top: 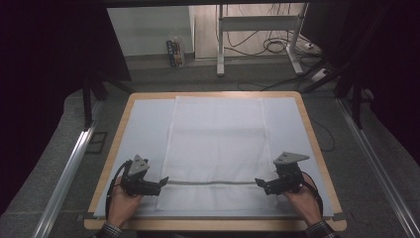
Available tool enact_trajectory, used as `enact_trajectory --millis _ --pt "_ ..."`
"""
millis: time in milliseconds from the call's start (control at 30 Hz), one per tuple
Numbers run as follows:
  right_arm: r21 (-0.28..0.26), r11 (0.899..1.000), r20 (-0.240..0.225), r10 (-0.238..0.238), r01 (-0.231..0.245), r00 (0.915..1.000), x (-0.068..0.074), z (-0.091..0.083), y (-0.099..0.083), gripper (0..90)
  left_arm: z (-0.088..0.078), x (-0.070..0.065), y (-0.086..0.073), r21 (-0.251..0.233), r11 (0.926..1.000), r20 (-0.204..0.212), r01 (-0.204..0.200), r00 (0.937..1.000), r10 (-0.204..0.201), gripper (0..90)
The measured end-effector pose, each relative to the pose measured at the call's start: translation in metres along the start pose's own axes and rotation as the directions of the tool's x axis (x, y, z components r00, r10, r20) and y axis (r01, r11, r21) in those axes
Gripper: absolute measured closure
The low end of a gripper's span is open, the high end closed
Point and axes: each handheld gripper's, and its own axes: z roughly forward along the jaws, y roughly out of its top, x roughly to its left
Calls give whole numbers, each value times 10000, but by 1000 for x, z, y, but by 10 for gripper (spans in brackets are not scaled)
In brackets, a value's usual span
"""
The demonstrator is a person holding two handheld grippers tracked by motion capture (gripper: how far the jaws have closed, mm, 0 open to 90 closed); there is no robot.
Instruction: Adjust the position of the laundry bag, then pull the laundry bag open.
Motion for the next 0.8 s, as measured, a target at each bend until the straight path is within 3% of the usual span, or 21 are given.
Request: enact_trajectory --millis 133,500,633,800 --pt "51 10000 -2 -81 81 10000 0 -2 -2 0 2 -2 0 5 9996 -101 -267 9996 267 6" --pt "267 9990 139 -361 357 9993 5 -8 -7 0 3 -3 -1 66 9990 -110 -440 9990 441 6" --pt "156 9998 -117 -120 121 9999 7 -14 -10 0 4 -5 0 79 9982 -143 -590 9981 591 6" --pt "878 9959 -72 234 -227 9997 10 -19 -19 6 3 -7 0 74 9966 -233 -815 9964 817 6"
